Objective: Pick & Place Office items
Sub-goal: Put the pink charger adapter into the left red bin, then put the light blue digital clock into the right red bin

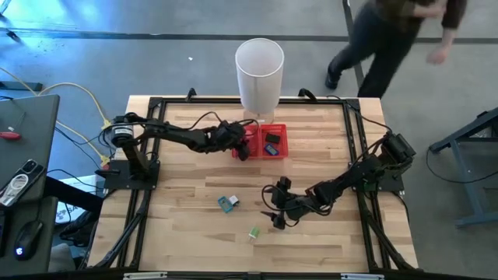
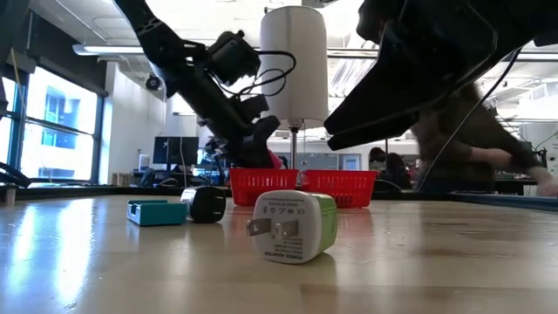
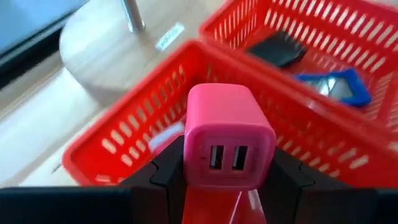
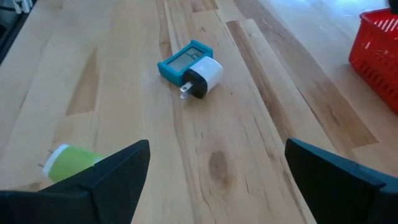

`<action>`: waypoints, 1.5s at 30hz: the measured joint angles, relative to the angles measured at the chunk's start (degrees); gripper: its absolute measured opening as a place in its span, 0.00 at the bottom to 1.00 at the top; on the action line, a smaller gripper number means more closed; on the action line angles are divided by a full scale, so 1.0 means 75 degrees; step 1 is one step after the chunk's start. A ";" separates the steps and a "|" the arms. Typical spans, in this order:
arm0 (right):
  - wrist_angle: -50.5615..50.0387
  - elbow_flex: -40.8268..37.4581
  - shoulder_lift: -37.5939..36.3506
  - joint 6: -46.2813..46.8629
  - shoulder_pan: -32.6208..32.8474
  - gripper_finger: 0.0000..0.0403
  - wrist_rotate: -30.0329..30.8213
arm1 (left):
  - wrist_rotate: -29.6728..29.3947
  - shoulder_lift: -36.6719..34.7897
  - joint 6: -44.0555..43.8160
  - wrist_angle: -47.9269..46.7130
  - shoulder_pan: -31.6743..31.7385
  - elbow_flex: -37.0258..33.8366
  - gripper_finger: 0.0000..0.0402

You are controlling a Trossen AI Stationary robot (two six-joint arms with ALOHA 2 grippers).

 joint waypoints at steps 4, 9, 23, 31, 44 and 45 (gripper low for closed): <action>-0.0038 0.0000 0.0000 0.0000 -0.0015 0.90 0.0003 | -0.0043 -0.0008 0.0026 0.0006 -0.0065 -0.0017 0.34; -0.0065 0.0000 0.0000 0.0039 -0.0055 0.90 0.0000 | -0.0050 -0.0009 0.0026 0.0026 -0.0079 -0.0014 0.34; -0.0085 0.0000 0.0000 0.0058 -0.0052 0.90 -0.0023 | -0.0045 -0.0009 0.0030 0.0024 -0.0084 -0.0014 0.46; -0.0085 0.0000 0.0000 0.0058 -0.0052 0.90 -0.0026 | 0.0154 -0.0009 -0.0057 0.0021 -0.0084 -0.0012 0.46; -0.0085 0.0000 0.0000 0.0058 -0.0052 0.90 -0.0028 | 0.0207 -0.0127 0.0129 -0.0210 -0.0212 -0.0012 0.47; -0.0085 0.0000 0.0000 0.0058 -0.0052 0.90 -0.0029 | 0.0207 -0.0198 0.0210 -0.0218 -0.0265 -0.0009 0.47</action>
